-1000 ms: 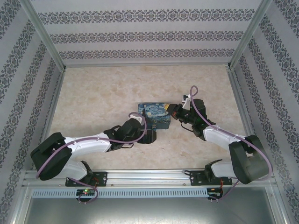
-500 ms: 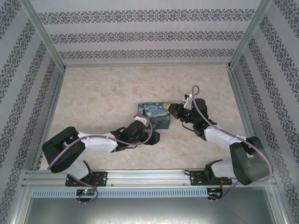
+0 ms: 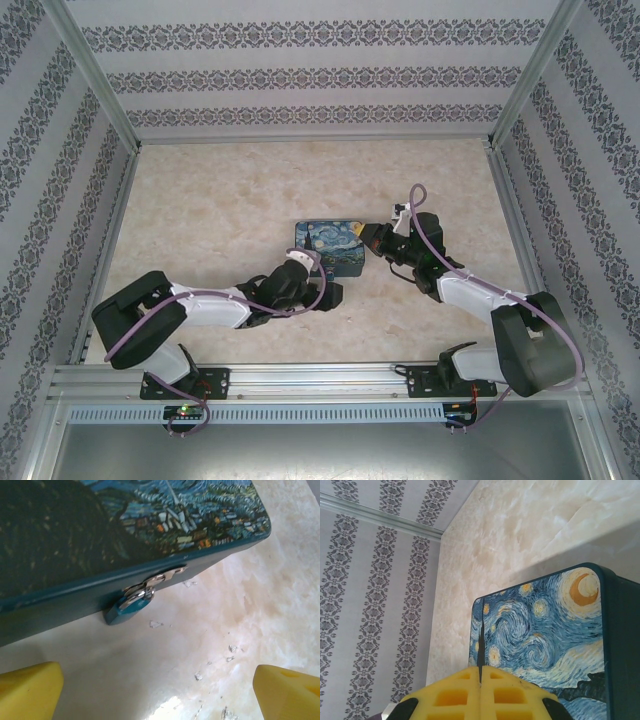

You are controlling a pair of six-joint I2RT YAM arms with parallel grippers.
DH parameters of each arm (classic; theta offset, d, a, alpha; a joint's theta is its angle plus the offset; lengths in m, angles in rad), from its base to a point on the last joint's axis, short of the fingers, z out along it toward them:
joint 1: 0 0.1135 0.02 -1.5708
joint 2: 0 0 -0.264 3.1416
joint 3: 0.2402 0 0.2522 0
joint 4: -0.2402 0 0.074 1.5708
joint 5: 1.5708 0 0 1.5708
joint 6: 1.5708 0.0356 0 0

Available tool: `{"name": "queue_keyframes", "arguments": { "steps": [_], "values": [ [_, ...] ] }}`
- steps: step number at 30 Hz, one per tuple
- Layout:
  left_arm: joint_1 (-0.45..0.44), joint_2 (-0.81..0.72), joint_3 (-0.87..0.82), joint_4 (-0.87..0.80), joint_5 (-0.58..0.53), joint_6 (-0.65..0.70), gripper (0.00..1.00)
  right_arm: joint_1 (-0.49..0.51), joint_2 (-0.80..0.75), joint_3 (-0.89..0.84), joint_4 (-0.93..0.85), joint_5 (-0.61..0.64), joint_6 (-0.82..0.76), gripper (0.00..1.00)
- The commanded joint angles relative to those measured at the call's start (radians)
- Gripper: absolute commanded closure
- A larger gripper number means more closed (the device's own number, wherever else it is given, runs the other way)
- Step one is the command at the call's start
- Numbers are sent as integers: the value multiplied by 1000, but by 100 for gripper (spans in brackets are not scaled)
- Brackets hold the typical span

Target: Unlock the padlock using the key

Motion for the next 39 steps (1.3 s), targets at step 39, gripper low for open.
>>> {"name": "queue_keyframes", "arguments": {
  "steps": [39],
  "values": [
    [25, 246, 94, 220, 1, 210, 16, 52, 178, 43, 44, 86, 18, 100]
  ]
}}
